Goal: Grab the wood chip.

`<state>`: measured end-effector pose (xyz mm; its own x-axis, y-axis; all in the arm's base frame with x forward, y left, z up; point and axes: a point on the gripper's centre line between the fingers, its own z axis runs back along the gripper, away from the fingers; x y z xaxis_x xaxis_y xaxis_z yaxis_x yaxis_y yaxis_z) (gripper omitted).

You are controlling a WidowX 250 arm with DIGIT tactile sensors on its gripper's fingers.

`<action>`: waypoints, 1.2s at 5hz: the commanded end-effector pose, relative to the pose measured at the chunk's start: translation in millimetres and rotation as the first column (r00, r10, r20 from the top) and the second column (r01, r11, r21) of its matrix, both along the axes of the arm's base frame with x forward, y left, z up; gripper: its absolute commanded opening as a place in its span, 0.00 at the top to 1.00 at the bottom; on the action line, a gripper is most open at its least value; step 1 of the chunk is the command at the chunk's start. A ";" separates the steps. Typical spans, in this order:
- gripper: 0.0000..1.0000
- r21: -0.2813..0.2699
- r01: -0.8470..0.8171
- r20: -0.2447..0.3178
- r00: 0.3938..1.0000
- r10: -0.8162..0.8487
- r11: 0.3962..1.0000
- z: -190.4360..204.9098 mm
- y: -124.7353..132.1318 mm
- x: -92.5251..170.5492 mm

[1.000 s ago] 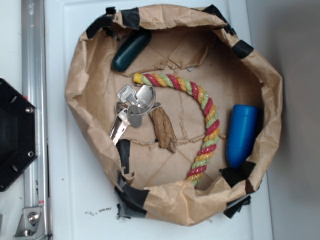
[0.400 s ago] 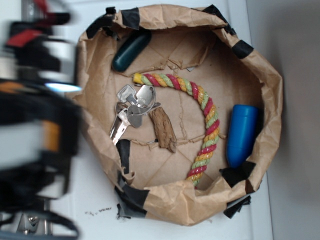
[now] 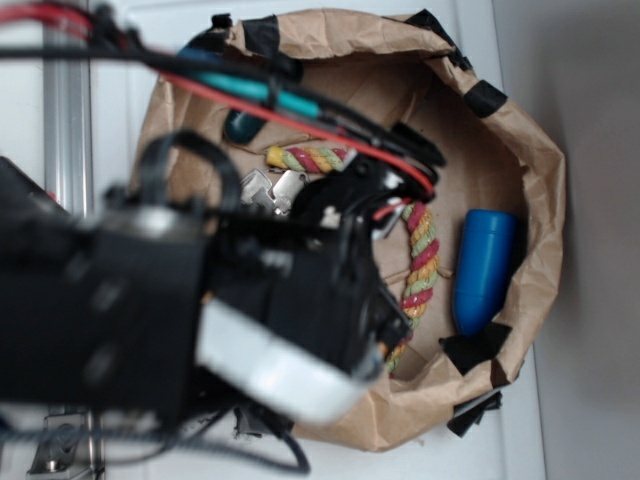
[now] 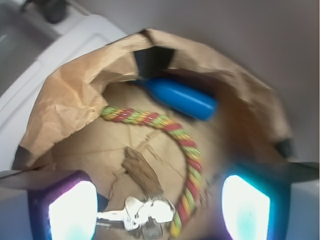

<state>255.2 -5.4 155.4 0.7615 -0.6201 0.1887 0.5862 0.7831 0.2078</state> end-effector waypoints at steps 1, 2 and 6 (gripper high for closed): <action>0.00 -0.115 0.014 -0.137 0.990 -0.030 0.993 -21.3 54.2 4.0; 0.00 -0.085 0.047 -0.153 0.986 -0.060 0.995 -43.0 55.6 11.0; 0.00 -0.006 0.174 -0.178 0.969 -0.172 0.985 -119.0 -1.6 11.6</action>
<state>259.7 3.7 22.8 0.6852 -0.7283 0.0138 0.7270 0.6849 0.0485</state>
